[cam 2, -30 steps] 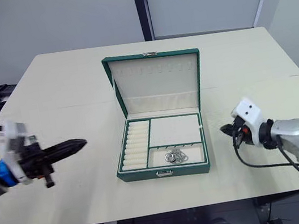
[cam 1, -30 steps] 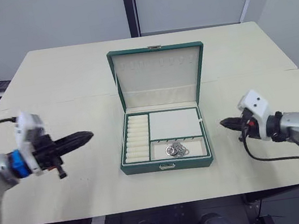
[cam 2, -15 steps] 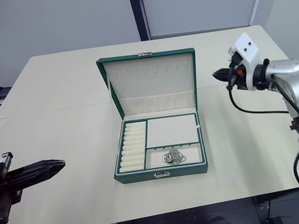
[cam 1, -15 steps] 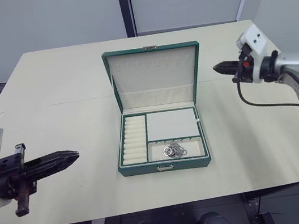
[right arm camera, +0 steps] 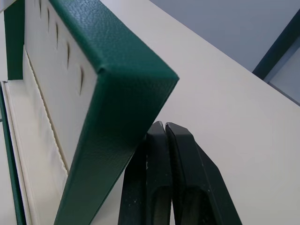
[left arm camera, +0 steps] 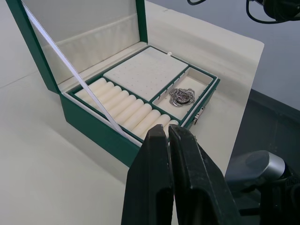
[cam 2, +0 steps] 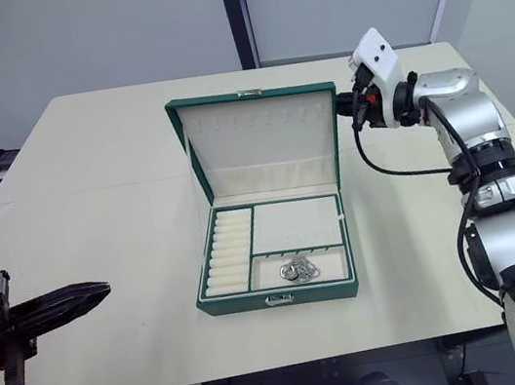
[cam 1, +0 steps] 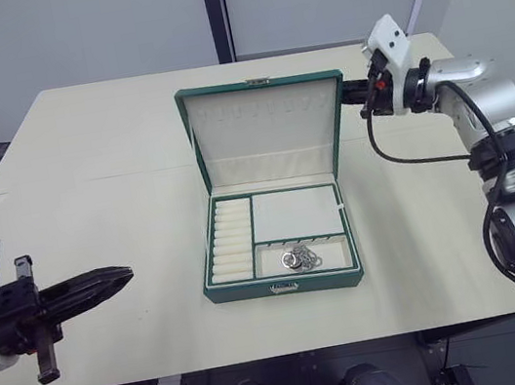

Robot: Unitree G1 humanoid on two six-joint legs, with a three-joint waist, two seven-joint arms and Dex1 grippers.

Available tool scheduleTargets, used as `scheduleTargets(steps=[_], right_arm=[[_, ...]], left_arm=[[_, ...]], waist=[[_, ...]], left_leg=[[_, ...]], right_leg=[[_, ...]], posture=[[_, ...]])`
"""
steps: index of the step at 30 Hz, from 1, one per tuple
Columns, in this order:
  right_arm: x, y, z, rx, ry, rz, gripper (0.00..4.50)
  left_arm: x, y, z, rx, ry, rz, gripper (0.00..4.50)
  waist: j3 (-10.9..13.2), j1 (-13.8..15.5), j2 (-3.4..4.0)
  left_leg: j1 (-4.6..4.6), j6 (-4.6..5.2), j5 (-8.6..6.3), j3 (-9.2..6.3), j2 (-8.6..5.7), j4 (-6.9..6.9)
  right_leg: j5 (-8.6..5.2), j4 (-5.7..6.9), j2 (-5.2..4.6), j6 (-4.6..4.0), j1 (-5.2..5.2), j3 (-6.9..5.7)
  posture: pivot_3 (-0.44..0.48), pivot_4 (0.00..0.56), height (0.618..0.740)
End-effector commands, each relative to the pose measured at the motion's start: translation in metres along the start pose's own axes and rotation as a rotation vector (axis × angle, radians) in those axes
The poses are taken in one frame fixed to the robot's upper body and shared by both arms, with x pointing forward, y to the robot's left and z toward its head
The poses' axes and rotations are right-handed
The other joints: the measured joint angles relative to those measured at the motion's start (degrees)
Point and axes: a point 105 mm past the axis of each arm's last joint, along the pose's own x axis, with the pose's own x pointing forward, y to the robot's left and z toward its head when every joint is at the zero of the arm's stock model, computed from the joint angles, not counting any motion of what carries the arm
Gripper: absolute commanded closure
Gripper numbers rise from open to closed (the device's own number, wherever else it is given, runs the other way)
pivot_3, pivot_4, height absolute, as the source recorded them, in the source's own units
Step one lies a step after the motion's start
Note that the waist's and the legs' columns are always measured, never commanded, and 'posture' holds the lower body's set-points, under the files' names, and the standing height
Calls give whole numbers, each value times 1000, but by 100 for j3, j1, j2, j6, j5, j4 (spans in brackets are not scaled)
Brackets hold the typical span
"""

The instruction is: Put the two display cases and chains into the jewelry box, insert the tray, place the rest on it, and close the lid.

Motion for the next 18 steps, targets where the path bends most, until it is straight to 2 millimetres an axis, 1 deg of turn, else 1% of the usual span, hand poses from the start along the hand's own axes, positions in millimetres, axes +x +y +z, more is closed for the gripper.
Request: scheduleTargets(steps=[1, 3, 6, 10, 12, 14, 16, 17, 18], right_arm=[[-7, 10, 41, -81, -109, 43, 4474], [-13, 20, 47, -98, -122, 73, 4474], [-23, 35, 51, -110, -123, 101, 4474], [-44, 68, 51, -86, -94, 162, 4474], [-54, 93, 43, -41, -61, 210, 4474], [-60, 111, 35, 1, -31, 233, 4474], [-66, 137, 15, 73, 21, 265, 4474], [-68, 150, 2, 106, 62, 273, 4474], [-70, 159, -6, 128, 90, 275, 4474]], left_arm=[[-3, 2, 11, 40, -37, 17, 4345], [-4, 4, 12, 42, -38, 20, 4345], [-5, 6, 13, 47, -36, 21, 4345], [-9, 8, 20, 60, -34, 14, 4345], [-11, 8, 22, 62, -23, 9, 4345], [-12, 9, 21, 62, -12, 6, 4345], [-12, 12, 19, 60, -6, -3, 4345], [-10, 13, 18, 58, -3, -9, 4345], [-9, 13, 17, 58, -2, -14, 4345]], waist=[[3, 1, 4], [3, 3, 5], [2, 9, 5], [3, 43, 5], [2, 53, 3], [0, 51, 1], [-1, 52, -1], [-3, 52, -4], [-4, 53, -5]], left_leg=[[-1, 0, 0, 1, 0, 0], [-1, 0, 0, 0, 1, -1], [-2, 0, 0, -2, 2, -4], [-3, 0, -1, -5, 1, -3], [-6, 0, -1, -7, 1, -4], [-7, 1, -1, -9, 1, -4], [-6, 1, -1, -10, 1, -5], [-5, 1, -1, -10, 1, -4], [-6, 1, -1, -11, 0, -7]], right_leg=[[0, 1, 0, 0, -2, 1], [0, 3, 0, 0, -3, 0], [0, 2, 1, 0, -3, -3], [0, 1, 0, 0, -1, -6], [0, 0, -1, 0, -2, -7], [0, 0, 0, 1, 0, -7], [0, 0, 0, 1, 1, -8], [0, 0, 1, 1, 1, -6], [0, -1, 1, 1, 0, -8]], posture=[[0, 150, 740], [0, 150, 740], [0, 150, 740], [0, 150, 740], [0, 150, 740], [0, 150, 740], [0, 150, 740], [0, 150, 740], [0, 150, 740]])
